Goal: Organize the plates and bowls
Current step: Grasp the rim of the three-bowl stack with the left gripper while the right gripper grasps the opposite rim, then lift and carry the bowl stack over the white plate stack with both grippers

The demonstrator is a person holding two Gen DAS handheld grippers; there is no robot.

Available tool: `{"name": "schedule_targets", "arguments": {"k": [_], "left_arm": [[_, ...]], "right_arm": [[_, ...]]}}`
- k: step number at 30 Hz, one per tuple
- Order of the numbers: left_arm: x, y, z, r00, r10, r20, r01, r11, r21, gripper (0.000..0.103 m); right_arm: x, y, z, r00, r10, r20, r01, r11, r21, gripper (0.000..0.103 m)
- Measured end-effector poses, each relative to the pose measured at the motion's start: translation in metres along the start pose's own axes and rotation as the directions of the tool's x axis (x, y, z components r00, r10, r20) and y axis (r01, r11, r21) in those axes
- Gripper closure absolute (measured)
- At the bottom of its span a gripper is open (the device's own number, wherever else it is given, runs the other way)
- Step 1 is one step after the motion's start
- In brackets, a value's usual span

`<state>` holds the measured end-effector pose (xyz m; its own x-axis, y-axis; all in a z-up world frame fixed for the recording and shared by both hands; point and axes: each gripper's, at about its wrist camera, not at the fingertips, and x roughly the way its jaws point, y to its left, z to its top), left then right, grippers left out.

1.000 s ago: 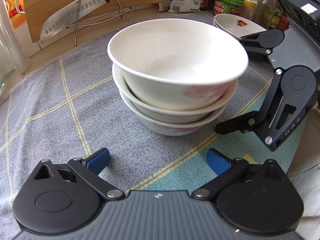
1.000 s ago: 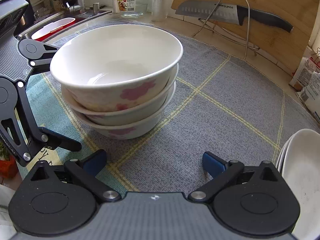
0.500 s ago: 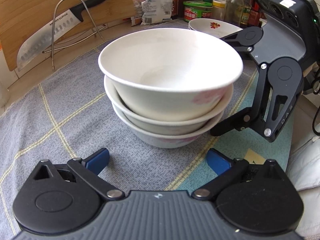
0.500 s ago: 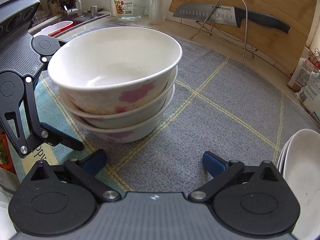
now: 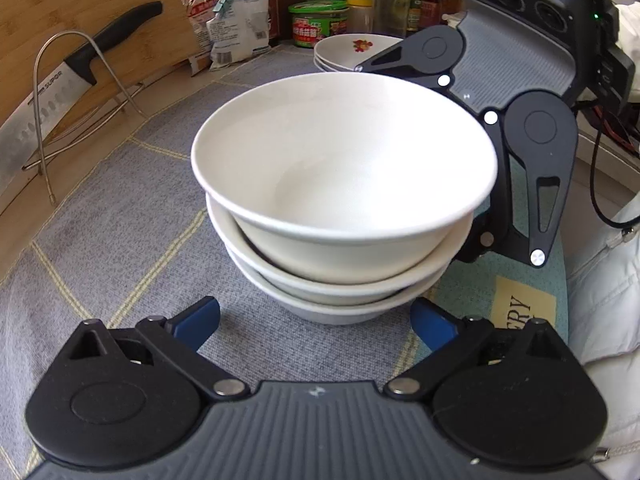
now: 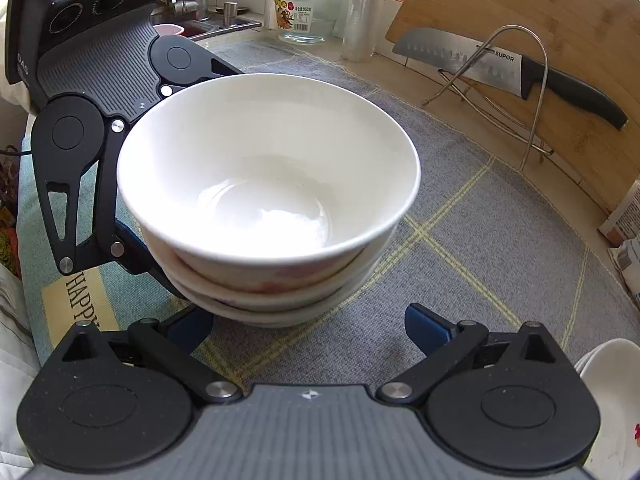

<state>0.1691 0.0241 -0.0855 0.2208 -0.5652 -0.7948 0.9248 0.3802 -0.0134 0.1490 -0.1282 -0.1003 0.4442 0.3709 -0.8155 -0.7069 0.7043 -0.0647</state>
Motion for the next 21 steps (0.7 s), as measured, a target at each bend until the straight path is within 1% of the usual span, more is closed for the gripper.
{"name": "schedule_targets", "arguments": {"k": [2, 4, 6, 9, 12, 16, 21], "left_arm": [[-0.002, 0.005, 0.001, 1.000, -0.030, 0.007, 0.029, 0.999, 0.029, 0.005], [-0.003, 0.009, 0.002, 0.998, -0.067, 0.005, 0.067, 0.996, 0.058, 0.009], [-0.002, 0.014, 0.005, 0.994, -0.107, 0.006, 0.106, 0.991, 0.076, 0.009], [0.002, 0.020, 0.009, 0.990, -0.140, 0.002, 0.139, 0.986, 0.090, 0.011], [0.003, 0.021, 0.011, 0.987, -0.161, -0.002, 0.160, 0.980, 0.116, 0.012], [0.003, 0.021, 0.013, 0.982, -0.186, -0.016, 0.186, 0.974, 0.126, 0.018], [0.006, 0.024, 0.015, 0.978, -0.205, -0.032, 0.208, 0.969, 0.132, 0.018]], "right_arm": [[0.002, 0.001, 0.002, 1.000, 0.005, -0.001, -0.005, 1.000, -0.020, 0.000], [0.002, 0.001, 0.005, 1.000, 0.029, -0.005, -0.029, 0.999, -0.032, 0.000], [0.002, 0.002, 0.010, 0.999, 0.049, -0.002, -0.049, 0.997, -0.056, 0.000], [0.003, 0.001, 0.017, 0.998, 0.063, -0.011, -0.064, 0.994, -0.093, 0.002], [0.004, 0.000, 0.020, 0.996, 0.086, -0.019, -0.088, 0.989, -0.116, 0.005], [0.006, -0.002, 0.023, 0.993, 0.114, -0.024, -0.116, 0.986, -0.121, 0.010], [0.008, -0.001, 0.022, 0.990, 0.138, -0.026, -0.140, 0.983, -0.115, 0.012]]}}
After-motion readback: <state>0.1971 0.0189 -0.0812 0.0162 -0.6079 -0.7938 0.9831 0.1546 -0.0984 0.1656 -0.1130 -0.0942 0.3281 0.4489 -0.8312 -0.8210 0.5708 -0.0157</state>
